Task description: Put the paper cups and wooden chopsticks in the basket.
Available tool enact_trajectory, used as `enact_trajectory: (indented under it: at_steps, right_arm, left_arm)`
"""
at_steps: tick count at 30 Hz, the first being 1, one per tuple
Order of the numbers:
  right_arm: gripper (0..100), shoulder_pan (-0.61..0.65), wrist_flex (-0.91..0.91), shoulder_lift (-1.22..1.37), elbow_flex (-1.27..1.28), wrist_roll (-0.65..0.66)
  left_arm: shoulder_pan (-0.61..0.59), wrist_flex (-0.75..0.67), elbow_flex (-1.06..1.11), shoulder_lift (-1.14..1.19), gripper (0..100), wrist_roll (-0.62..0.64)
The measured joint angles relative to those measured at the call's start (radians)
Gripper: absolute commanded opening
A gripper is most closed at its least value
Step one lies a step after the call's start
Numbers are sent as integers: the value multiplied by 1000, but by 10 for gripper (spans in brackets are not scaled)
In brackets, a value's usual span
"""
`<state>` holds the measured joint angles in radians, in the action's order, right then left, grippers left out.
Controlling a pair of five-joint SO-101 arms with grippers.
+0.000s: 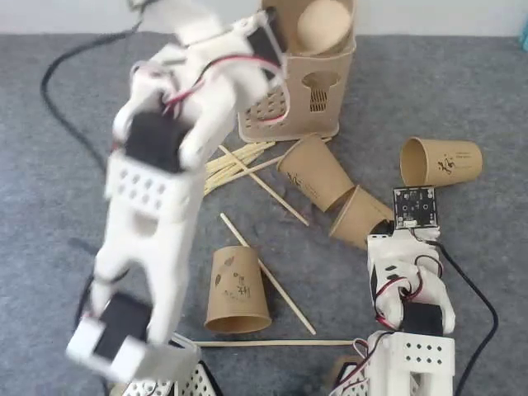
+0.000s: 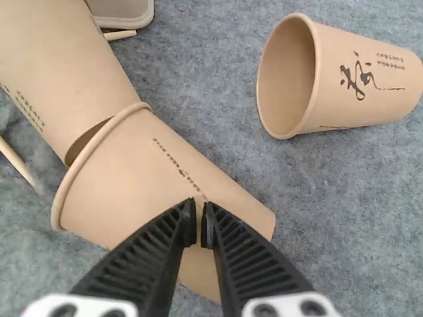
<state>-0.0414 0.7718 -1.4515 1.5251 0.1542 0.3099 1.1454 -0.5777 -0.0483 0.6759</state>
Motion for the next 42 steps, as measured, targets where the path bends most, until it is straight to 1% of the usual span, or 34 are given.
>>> enact_trajectory:
  at_steps: [5,7,10,12,17,22,26,28,31,33,37,42]
  right_arm:
    - [34,0,0,0,0,0]
    - [34,0,0,0,0,2]
    - [32,0,0,0,0,5]
    - [32,2,-8,0,5,21]
    - [33,-2,-40,0,21,38]
    - [33,-2,-44,0,21,38]
    - [33,-2,-44,0,21,38]
    - [33,-2,-44,0,21,38]
    - [34,-2,-44,0,21,38]
    - [34,-2,-44,0,21,38]
    - [34,-2,-44,0,21,38]
    - [34,-2,-44,0,21,38]
  left_arm:
    - [0,112,-397,339,11,0]
    - [-17,155,-562,476,11,0]
    - [-51,183,-772,655,11,0]
    - [-66,184,-862,746,11,-3]
    - [-75,184,-905,838,11,-46]
    - [-75,195,-907,841,12,-52]
    - [-75,195,-901,841,13,-106]
    - [-75,193,-879,841,49,-129]
    - [-75,193,-859,841,186,-149]
    - [-75,193,-858,841,255,-153]
    - [-74,209,-862,841,264,-155]
    - [-71,327,-1007,841,264,-158]
